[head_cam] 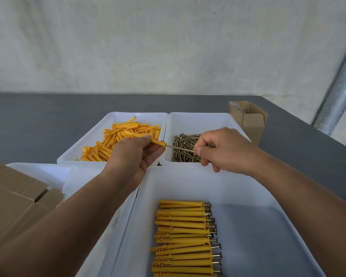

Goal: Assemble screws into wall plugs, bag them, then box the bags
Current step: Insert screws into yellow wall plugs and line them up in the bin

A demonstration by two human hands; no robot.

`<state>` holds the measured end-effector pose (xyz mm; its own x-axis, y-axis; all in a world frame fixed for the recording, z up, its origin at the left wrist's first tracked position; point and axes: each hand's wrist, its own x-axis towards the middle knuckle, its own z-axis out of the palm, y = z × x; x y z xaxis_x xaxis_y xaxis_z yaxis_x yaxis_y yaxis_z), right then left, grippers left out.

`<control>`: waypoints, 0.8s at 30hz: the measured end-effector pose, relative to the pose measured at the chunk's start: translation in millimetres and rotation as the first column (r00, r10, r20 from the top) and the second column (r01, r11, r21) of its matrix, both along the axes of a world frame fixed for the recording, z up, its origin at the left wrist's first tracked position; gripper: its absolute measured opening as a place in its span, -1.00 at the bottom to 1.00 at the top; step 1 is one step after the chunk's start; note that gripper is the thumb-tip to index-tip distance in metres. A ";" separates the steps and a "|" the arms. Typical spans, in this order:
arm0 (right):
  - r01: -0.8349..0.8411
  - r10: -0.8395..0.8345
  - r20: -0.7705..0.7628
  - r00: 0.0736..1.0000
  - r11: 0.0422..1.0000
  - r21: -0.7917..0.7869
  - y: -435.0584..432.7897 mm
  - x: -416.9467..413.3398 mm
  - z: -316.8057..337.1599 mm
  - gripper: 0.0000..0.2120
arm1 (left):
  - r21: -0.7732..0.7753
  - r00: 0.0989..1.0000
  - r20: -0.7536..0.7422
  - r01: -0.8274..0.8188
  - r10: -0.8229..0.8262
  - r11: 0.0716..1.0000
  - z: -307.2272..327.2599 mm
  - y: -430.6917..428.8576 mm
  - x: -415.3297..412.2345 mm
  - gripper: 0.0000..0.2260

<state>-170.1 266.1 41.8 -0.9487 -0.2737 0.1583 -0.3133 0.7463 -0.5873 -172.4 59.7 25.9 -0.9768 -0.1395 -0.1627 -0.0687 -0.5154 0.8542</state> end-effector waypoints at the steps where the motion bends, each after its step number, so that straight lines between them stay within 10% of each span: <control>1: -0.002 0.002 0.009 1.000 1.000 -0.003 -0.6 0.4 0.4 -0.83 | -0.004 1.000 -0.007 0.009 -0.010 1.000 0.1 0.4 0.3 -0.92; 24: -0.077 0.093 0.150 0.984 0.991 -0.114 -3.8 5.0 3.5 -0.91 | -0.189 0.975 -0.063 0.197 -0.212 0.962 -2.3 11.3 11.3 -0.94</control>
<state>-165.1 262.3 45.3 -0.9380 -0.3439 0.0440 -0.2720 0.6511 -0.7086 -161.1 71.0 23.7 -0.9964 0.0450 -0.0717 -0.0826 -0.3342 0.9389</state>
